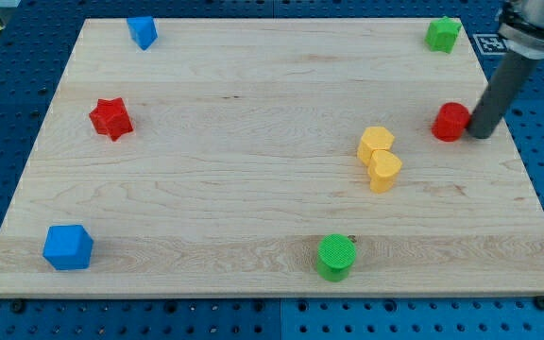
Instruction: Place the red circle diagonally to the yellow heaxagon
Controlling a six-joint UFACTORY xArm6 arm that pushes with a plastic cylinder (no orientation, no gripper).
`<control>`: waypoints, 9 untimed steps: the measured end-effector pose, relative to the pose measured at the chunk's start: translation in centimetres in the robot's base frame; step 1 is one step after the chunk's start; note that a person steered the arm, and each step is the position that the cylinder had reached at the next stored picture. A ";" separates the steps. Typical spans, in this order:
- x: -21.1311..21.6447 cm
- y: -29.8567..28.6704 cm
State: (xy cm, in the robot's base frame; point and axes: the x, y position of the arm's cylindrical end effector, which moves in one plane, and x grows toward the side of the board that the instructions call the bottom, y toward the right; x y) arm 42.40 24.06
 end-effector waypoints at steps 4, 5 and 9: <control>-3.0 -13.0; -3.8 -16.6; 0.2 -25.0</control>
